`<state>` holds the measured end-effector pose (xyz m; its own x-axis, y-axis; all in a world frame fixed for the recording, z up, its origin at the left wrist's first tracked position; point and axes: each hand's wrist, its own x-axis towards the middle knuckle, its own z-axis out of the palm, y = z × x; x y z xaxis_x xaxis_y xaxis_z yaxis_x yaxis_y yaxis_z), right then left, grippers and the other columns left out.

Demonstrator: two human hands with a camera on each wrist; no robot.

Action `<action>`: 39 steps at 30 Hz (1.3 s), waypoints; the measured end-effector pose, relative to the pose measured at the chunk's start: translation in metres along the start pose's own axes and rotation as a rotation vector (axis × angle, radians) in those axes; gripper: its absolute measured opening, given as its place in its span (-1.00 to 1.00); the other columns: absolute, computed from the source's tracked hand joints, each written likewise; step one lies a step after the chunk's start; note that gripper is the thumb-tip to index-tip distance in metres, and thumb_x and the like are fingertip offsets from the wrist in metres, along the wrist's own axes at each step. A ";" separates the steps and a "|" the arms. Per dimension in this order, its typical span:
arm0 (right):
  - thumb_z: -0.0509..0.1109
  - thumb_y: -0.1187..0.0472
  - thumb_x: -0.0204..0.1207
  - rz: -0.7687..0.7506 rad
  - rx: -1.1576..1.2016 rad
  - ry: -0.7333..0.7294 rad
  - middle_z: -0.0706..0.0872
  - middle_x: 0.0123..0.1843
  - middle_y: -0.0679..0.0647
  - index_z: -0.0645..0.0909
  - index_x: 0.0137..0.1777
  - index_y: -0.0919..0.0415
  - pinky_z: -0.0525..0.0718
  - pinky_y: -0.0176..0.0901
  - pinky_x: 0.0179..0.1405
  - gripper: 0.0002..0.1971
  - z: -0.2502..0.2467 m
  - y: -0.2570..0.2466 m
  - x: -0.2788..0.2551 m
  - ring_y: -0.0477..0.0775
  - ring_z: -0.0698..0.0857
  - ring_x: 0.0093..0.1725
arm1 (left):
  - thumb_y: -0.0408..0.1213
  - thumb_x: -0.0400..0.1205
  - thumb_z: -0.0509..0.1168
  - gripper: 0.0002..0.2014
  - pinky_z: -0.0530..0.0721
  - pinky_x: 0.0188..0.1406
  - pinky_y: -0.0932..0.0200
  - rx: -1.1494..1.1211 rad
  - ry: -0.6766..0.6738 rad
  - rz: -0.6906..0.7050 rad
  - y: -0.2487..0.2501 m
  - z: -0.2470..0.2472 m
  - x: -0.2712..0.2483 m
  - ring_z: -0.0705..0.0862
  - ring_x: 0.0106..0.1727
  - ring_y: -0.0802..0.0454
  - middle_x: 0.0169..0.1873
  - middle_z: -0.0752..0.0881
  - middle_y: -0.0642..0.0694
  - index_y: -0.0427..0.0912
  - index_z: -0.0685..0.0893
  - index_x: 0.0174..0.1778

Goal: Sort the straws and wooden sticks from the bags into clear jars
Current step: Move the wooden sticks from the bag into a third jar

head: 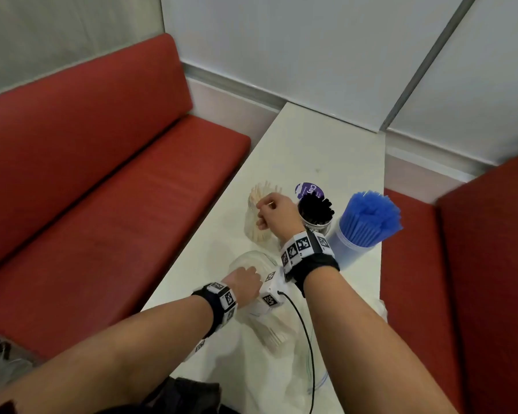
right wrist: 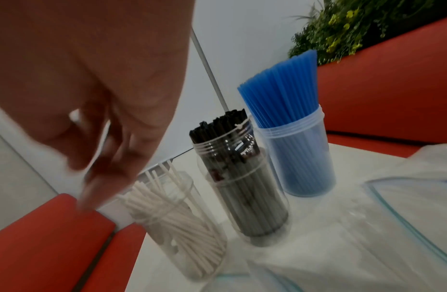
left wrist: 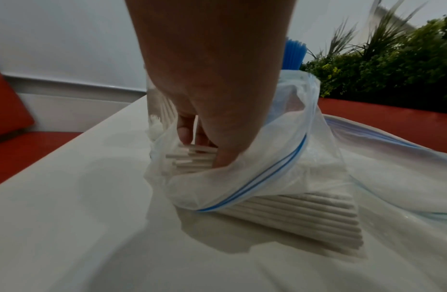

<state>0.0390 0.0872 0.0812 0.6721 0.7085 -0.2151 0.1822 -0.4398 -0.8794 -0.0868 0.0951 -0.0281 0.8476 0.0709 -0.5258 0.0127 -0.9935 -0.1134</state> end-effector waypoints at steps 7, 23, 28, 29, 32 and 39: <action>0.26 0.29 0.67 0.111 -0.596 -0.476 0.84 -0.07 0.29 0.68 0.01 0.30 0.76 0.15 0.22 -0.84 0.015 0.054 -0.058 0.28 0.81 -0.04 | -0.26 0.78 0.01 -0.61 0.25 0.54 -0.12 -0.118 -0.023 -0.082 -0.010 -0.005 0.000 0.43 0.50 -0.18 0.48 0.53 -0.20 -0.17 0.49 0.52; 0.41 0.04 0.63 0.099 -0.663 -0.366 0.75 0.31 0.15 0.63 0.38 0.12 0.59 0.07 0.36 -0.64 0.046 0.118 -0.083 0.22 0.69 0.33 | -0.29 0.53 0.48 -0.72 0.71 0.12 0.01 -0.351 -0.090 -0.293 -0.009 -0.036 -0.016 0.76 0.11 -0.12 0.09 0.77 -0.15 -0.23 0.76 0.15; 0.29 0.21 0.70 0.020 -0.244 -0.281 0.75 -0.10 0.11 0.68 0.01 0.18 0.66 -0.01 -0.04 -0.86 0.039 0.122 -0.080 0.13 0.71 -0.14 | -0.44 0.52 0.41 -0.69 0.66 -0.31 0.23 -0.847 0.182 -0.267 -0.032 -0.068 -0.049 0.70 -0.27 0.10 -0.07 0.79 -0.11 -0.18 0.73 0.18; 0.27 0.22 0.71 0.018 -0.141 -0.264 0.71 -0.15 0.05 0.64 -0.06 0.13 0.65 -0.09 -0.16 -0.85 0.037 0.119 -0.078 0.07 0.68 -0.24 | -0.48 0.52 0.37 -0.65 0.70 -0.24 0.21 -1.000 0.262 -0.256 -0.036 -0.070 -0.055 0.71 -0.28 0.12 -0.09 0.78 -0.12 -0.14 0.69 0.21; 0.28 0.17 0.75 -0.041 0.081 -0.195 0.61 -0.28 -0.01 0.58 -0.10 0.08 0.56 -0.34 -0.39 -0.83 0.031 0.103 -0.071 0.00 0.56 -0.37 | -0.51 0.57 0.26 -0.60 0.70 -0.04 0.11 -1.523 0.523 -0.252 -0.045 -0.068 -0.064 0.74 -0.19 0.04 -0.05 0.78 -0.22 -0.09 0.59 0.30; 0.52 -0.14 0.55 -0.230 0.359 -0.184 0.52 -0.53 0.02 0.58 -0.39 0.08 0.56 -0.11 -0.48 -0.60 -0.015 0.009 -0.063 0.02 0.50 -0.54 | -0.14 0.81 0.10 -0.63 0.71 0.05 0.05 -2.333 0.441 -0.343 -0.038 -0.058 -0.055 0.75 -0.07 -0.13 -0.03 0.73 -0.30 -0.40 0.65 0.11</action>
<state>0.0094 0.0301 0.0935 0.4989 0.8657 -0.0405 0.0295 -0.0636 -0.9975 -0.1035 0.1234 0.0536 0.7007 0.4790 -0.5288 0.1831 0.5956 0.7822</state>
